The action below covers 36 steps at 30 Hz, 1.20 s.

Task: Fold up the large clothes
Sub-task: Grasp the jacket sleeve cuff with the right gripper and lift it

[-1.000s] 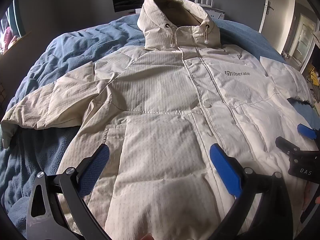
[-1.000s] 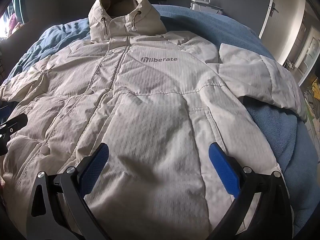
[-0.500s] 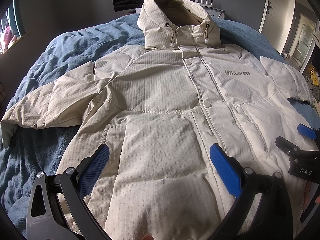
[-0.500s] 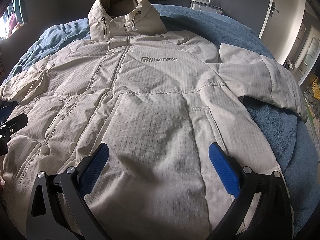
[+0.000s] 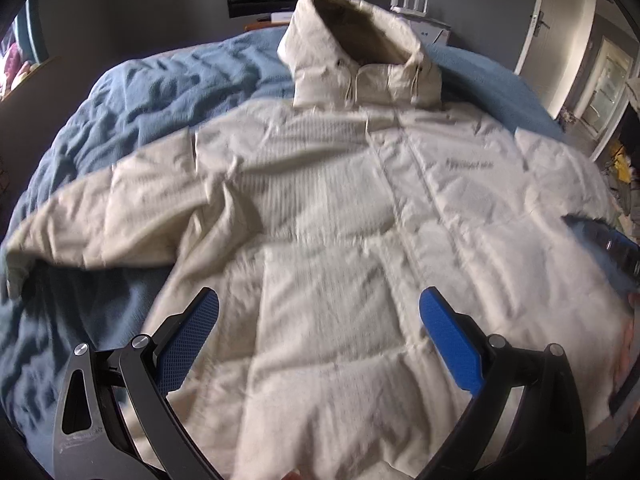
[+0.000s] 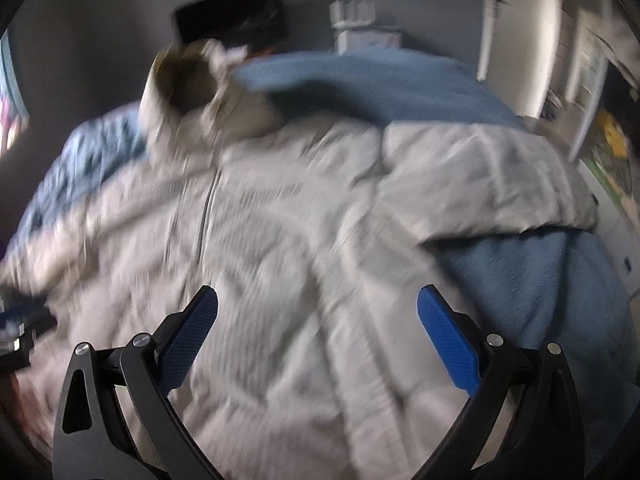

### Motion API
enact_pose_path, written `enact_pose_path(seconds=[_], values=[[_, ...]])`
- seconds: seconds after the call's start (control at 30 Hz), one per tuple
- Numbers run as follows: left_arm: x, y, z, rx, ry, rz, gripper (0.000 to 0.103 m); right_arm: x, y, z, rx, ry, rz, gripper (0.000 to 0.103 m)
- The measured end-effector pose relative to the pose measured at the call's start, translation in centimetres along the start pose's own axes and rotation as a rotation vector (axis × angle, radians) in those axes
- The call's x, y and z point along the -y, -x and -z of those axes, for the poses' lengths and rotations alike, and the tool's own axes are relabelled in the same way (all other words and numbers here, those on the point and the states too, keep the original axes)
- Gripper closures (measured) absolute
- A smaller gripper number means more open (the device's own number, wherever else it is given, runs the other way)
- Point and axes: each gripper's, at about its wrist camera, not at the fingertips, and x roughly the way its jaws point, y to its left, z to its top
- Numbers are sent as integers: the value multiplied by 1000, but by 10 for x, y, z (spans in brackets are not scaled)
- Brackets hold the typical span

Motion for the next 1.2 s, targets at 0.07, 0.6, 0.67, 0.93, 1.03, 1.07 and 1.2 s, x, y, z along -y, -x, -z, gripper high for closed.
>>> enact_pose_path(seconds=[0.07,0.6,0.67,0.93,1.03,1.07,1.2], values=[[-3,12,-25,22,-36,-14,6,18,10,-22,55,-41,51,7],[-28,-52,-53,23,-59,-74,6,228,-62,-79,-96,-402,126,7],[-34,-72,-40,-38,-5,12,6,255,-74,-73,-105,-457,166,7],[-35,-108,-23,-83,-33,11,6,339,-107,-43,-113,-730,168,7],[-33,-117,-18,-99,-51,34,6,358,-120,-37,-94,-790,114,8],[-32,-117,-17,-101,-55,34,6,364,-122,-36,-78,-804,102,11],[-30,-127,-14,-116,-66,50,6,383,-131,-38,-4,-834,28,28]])
